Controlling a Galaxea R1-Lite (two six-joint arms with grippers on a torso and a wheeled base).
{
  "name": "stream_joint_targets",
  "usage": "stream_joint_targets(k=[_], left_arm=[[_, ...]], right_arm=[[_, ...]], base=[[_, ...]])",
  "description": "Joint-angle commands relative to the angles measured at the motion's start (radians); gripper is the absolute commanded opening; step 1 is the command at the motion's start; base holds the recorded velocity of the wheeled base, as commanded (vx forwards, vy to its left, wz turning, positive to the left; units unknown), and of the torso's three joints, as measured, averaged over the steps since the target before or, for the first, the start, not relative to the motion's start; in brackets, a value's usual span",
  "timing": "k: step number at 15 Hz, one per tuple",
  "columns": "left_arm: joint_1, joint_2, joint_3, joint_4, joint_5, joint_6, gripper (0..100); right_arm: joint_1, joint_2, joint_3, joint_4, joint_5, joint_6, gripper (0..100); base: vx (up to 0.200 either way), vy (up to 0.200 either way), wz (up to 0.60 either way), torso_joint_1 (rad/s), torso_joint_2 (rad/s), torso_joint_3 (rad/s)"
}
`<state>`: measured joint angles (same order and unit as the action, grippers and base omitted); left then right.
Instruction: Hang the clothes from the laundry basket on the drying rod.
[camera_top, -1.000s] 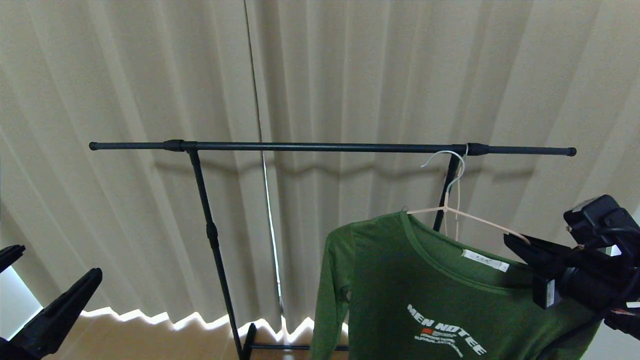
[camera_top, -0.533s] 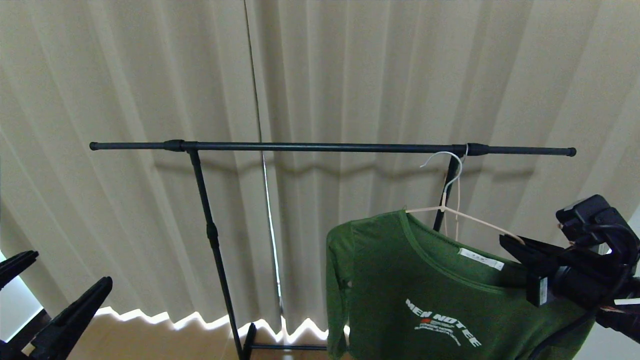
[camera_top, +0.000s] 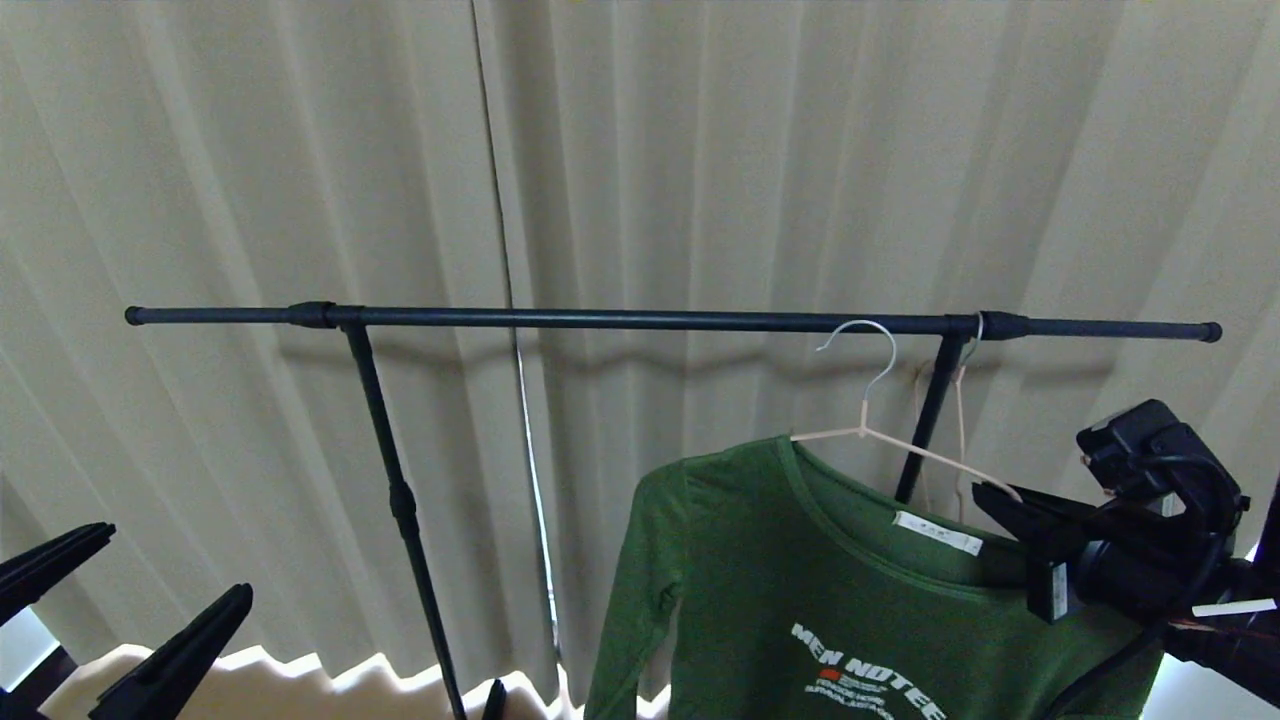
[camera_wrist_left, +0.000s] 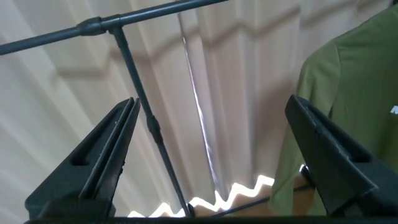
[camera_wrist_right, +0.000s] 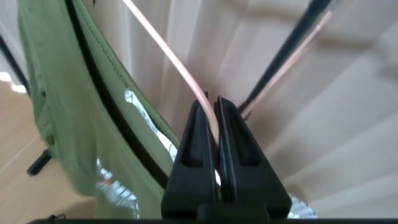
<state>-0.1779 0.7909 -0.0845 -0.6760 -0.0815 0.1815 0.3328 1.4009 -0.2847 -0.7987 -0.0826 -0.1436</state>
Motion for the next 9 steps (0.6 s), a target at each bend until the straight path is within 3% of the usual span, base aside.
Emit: stream_joint_targets(k=[1, 2, 9], left_arm=[[0.0, 0.004, 0.008, -0.001, 0.0, 0.001, 100], [-0.002, 0.004, 0.012, -0.001, 0.0, 0.004, 100], [-0.002, -0.001, 0.022, -0.002, -0.001, 0.009, 100]], right_arm=[[-0.003, 0.007, -0.001, 0.001, 0.0, -0.001, 0], [-0.006, 0.013, 0.001, 0.001, -0.002, -0.001, 0], [-0.014, 0.07, -0.041, -0.004, -0.12, -0.001, 0]], base=[[0.2, 0.0, 0.0, 0.002, 0.0, 0.007], [0.2, 0.0, 0.0, -0.002, 0.01, 0.012], [0.0, 0.0, 0.0, 0.0, 0.0, 0.0]])
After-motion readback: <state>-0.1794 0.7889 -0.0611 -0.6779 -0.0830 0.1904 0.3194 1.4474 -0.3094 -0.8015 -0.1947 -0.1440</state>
